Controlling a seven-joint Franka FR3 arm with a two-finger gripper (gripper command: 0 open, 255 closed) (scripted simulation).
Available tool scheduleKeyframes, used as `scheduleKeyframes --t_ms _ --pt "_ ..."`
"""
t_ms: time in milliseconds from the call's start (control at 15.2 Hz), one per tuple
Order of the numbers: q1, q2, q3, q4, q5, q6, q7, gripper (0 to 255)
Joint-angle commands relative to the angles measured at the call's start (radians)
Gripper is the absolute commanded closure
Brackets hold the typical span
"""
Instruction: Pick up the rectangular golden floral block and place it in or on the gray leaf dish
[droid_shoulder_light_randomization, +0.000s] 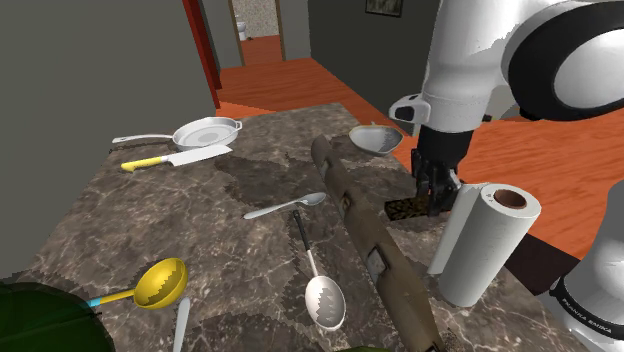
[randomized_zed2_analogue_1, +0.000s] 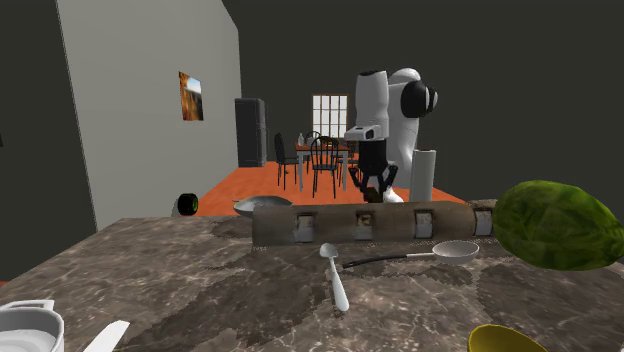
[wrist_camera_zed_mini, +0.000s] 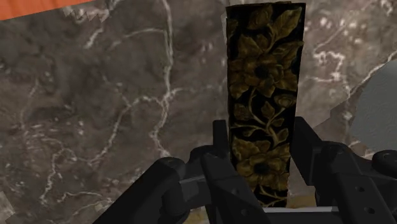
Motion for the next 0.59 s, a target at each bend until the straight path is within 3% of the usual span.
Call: scheduleKeyframes --t_ms 0,528 --pt "-0.001 -0.006 -0.003 0.025 -0.003 -0.031 0.0 255" --pt "-0.004 -0.008 -0.01 0.131 -0.009 -0.139 0.006 255"
